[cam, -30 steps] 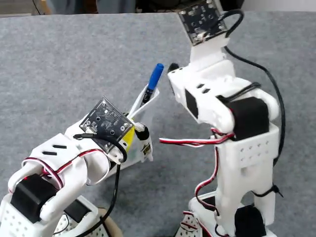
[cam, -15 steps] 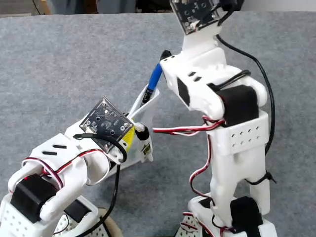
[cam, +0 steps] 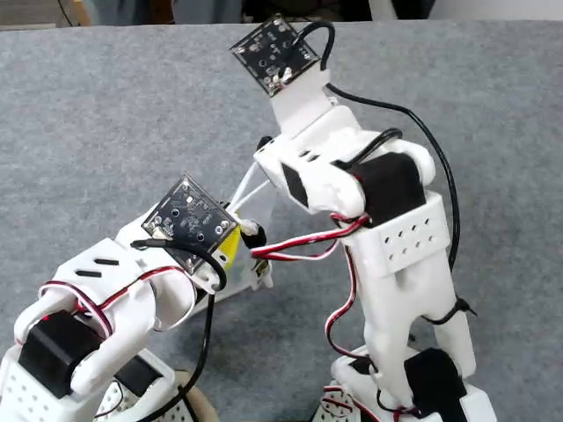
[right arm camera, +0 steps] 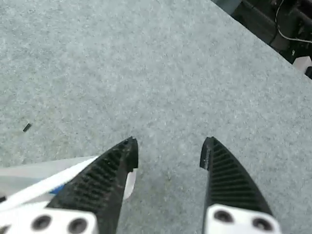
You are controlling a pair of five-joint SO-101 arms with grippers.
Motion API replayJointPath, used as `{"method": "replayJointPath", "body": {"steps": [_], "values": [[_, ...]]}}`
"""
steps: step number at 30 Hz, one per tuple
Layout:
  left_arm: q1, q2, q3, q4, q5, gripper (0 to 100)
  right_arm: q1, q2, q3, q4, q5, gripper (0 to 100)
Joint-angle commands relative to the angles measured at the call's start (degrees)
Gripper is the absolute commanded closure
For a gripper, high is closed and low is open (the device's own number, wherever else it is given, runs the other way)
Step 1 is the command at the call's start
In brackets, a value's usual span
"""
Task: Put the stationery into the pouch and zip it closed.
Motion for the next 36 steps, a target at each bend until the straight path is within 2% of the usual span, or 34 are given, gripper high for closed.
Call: {"method": "replayJointPath", "body": {"steps": [1, 6, 11, 15, 23, 36], "values": [[0.57, 0.18, 0.31, 0.44, -0.35, 97, -0.44, -1.63, -4.44, 1.32, 0.18, 77.3], [0.22, 0.18, 0.31, 0.44, -0.35, 97, -0.44, -4.18, -10.07, 6.51, 0.00, 77.3], [0.13, 0.18, 0.57, 0.44, -0.35, 97, -0.44, -5.67, -14.64, 12.84, -4.40, 77.3], [0.13, 0.09, 0.57, 0.44, -0.35, 97, -0.79, -7.87, -13.85, 13.80, -5.89, 77.6], [-3.03, 0.62, 0.57, -4.04, -0.44, 97, -12.04, -14.02, 0.40, 13.89, -5.98, 81.1], [-3.21, 0.62, 0.84, -4.04, -0.44, 97, -11.43, -35.12, 24.22, 13.89, -8.00, 81.1]]}}
